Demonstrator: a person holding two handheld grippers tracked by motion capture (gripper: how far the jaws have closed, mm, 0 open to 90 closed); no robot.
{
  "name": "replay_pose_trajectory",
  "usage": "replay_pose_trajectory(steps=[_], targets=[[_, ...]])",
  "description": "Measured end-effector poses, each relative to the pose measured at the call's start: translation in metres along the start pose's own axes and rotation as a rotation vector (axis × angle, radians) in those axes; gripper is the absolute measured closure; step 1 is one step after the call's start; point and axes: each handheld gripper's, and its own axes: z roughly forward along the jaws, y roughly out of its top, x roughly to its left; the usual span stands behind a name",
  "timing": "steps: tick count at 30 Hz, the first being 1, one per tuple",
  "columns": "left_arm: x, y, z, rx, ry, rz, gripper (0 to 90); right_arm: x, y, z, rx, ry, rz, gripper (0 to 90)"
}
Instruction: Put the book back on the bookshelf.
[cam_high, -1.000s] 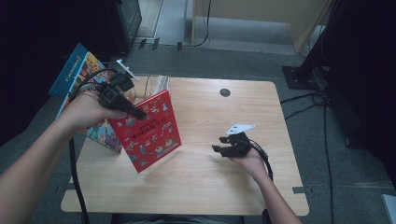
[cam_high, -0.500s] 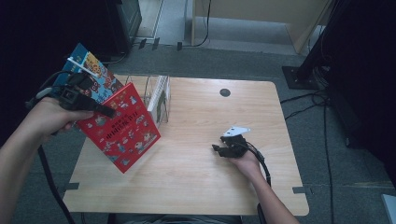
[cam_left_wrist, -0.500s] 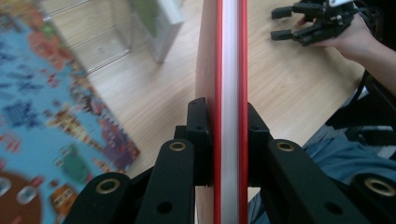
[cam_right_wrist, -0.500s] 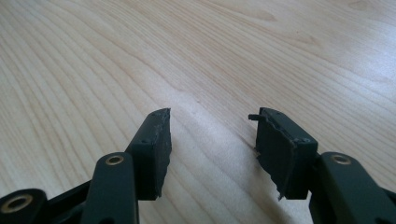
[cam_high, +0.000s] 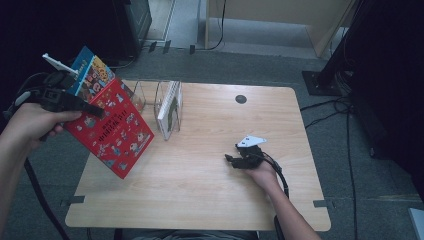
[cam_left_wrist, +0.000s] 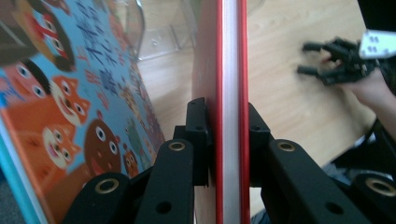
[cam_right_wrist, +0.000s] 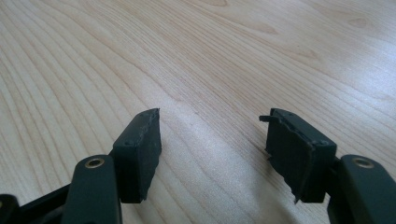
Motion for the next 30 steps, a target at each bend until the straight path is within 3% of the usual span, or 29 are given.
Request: replay_pose_trajectory(steps=[3,9,19,30], targets=[[0.002,0.010,0.004,-0.009,0.013,-0.040,78.9,0.000,0.000,0.000,-0.001,0.000,0.000,35.8],[0.004,0.029,0.017,-0.017,0.058,-0.078,78.7,0.000,0.000,0.000,-0.001,-0.001,0.000,35.8],[0.014,0.050,0.037,-0.069,0.076,-0.167,78.9,0.000,0.000,0.000,-0.002,-0.001,0.000,35.9],[0.028,0.069,0.052,-0.132,0.076,-0.222,78.8,0.000,0.000,0.000,-0.002,-0.003,0.002,36.2]])
